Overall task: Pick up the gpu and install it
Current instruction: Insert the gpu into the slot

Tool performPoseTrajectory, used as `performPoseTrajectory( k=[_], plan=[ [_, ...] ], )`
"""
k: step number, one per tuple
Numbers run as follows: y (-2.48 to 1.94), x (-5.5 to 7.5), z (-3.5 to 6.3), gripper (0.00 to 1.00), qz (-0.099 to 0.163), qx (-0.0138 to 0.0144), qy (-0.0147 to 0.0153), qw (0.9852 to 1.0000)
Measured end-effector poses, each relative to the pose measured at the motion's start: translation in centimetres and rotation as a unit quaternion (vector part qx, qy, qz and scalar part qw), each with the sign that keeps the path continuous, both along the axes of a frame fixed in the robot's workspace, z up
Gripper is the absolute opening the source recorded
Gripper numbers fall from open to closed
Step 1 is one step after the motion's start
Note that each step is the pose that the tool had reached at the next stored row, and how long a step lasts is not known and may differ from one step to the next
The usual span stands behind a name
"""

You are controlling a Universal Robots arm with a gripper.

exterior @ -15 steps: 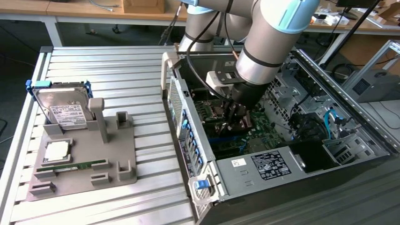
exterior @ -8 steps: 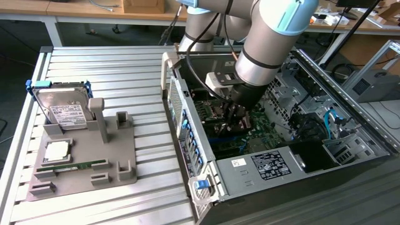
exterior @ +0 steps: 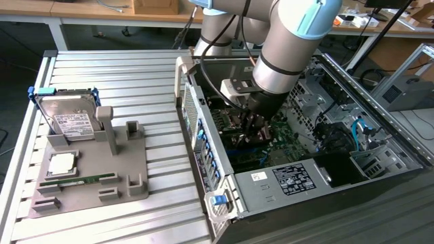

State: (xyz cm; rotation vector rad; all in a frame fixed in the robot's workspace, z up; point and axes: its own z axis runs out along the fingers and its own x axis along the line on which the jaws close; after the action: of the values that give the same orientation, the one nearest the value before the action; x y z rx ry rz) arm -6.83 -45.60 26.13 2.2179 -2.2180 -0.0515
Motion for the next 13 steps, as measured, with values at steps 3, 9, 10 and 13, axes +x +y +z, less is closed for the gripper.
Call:
performPoseTrajectory(
  k=[3,9,10,13],
  plan=[
    [0.02,-0.24,-0.02,0.27,0.000,0.0002,-0.0001,1.0000],
    [0.01,-0.76,-0.01,0.27,0.000,0.0001,-0.0012,1.0000],
    [0.01,-0.77,-0.01,0.27,0.000,0.0001,-0.0012,1.0000],
    [0.01,-0.78,-0.11,0.27,0.000,0.0006,-0.0011,1.0000]
  ],
)
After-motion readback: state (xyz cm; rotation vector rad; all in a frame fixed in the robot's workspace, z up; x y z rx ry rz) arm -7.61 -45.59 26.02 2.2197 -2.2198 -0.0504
